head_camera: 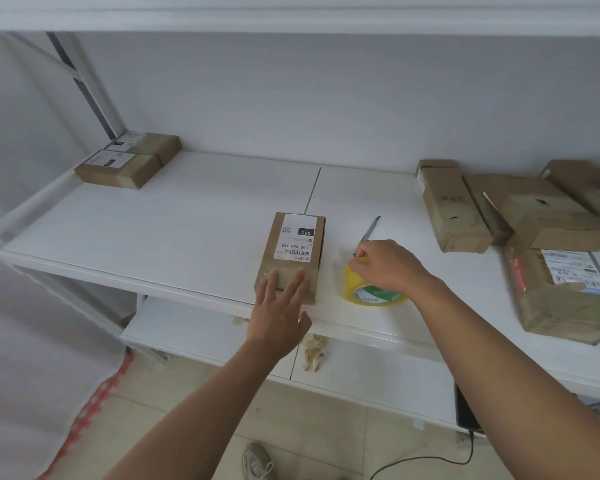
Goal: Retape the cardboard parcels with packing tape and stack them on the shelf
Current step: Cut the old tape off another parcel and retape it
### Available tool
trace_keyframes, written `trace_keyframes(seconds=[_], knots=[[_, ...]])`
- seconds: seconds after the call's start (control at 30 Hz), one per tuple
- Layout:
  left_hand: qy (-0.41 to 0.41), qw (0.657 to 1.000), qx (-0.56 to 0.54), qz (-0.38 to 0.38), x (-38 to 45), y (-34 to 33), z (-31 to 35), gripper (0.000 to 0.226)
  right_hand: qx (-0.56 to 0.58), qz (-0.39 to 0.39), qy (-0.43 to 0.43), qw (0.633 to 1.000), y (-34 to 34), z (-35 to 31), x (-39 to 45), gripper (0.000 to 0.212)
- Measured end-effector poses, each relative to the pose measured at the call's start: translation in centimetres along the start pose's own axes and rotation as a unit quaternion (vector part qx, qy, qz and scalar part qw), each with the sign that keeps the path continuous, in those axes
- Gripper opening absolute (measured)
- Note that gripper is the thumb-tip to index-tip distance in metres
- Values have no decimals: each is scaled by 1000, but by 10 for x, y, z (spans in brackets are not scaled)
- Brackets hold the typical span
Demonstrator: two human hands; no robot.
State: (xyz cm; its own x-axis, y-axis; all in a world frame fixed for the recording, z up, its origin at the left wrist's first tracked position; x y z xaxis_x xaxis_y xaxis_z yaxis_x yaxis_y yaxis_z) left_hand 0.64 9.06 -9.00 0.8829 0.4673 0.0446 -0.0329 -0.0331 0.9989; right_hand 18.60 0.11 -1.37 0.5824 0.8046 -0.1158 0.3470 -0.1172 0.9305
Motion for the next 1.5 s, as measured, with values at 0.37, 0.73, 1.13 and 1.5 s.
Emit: trace_keyframes(seconds=[0.37,0.73,1.13,1.5], knots=[[22,999,16,-20,6,-8,11,83,33,5,7,999,-5,19,-11,60],[14,999,-16,37,13,4,5,53,122,-15,41,992,-12,41,-31,78],[96,985,-115,90,13,18,-6,53,214,60,35,974,-4,52,-30,59],[171,872,-430,160,-6,35,-25,55,217,105,124,963,33,-12,-11,60]])
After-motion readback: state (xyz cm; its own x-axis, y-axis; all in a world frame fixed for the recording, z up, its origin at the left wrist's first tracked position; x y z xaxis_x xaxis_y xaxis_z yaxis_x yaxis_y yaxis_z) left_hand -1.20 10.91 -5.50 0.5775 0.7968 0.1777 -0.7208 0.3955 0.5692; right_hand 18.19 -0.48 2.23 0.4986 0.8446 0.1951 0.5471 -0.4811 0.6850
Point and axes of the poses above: each hand's wrist, its own x-axis towards the middle knuckle, its own y-axis out of the back of the hand, z = x × y, the point moved 8 cm from there along x, towards the middle knuckle, and after that the axes turned 2 degrees about x, right-handed, at the moved point
